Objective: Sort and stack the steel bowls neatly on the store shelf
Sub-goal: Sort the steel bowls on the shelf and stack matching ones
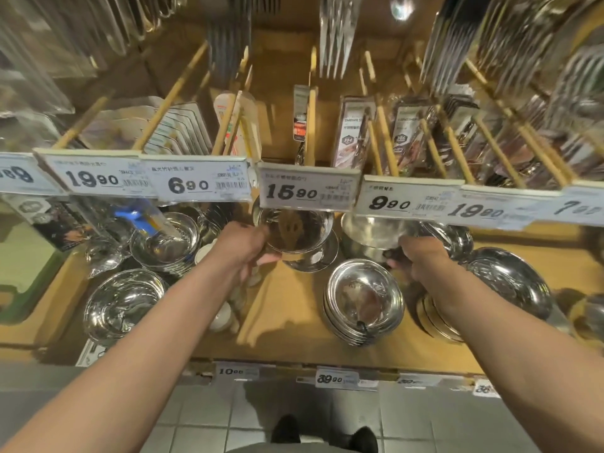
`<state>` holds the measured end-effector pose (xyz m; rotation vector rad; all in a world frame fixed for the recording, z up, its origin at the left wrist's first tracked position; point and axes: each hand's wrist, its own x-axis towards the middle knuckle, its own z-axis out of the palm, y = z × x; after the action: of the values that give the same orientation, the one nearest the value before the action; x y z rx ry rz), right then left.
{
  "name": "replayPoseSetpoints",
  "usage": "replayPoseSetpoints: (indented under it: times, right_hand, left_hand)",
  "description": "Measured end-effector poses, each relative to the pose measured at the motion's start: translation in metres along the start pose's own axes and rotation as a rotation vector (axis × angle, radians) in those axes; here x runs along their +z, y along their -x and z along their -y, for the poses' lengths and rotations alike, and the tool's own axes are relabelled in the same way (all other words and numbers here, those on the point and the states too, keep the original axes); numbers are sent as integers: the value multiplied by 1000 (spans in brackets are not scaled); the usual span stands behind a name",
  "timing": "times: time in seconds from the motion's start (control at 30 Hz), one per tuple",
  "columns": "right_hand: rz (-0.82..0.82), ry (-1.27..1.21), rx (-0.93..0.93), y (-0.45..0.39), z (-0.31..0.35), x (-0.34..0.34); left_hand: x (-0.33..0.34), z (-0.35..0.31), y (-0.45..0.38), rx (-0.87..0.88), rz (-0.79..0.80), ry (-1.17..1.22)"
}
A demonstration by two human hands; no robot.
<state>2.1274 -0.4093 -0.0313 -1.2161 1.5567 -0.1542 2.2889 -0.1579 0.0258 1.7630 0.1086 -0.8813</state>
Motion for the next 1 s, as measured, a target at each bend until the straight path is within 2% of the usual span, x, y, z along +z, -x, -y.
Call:
replayPoseSetpoints:
  times: [0.33,0.57,1.0]
  right_hand:
    - [39,-105,-29,21,6,-19]
    - [113,-145,-65,47,0,-25]
    - [263,-149,-22,97,-3,-25]
  left_hand:
    - [1,-6,19,-15,56,-33]
    - [3,-3,37,54,143,85]
    - [1,0,36,37,97,149]
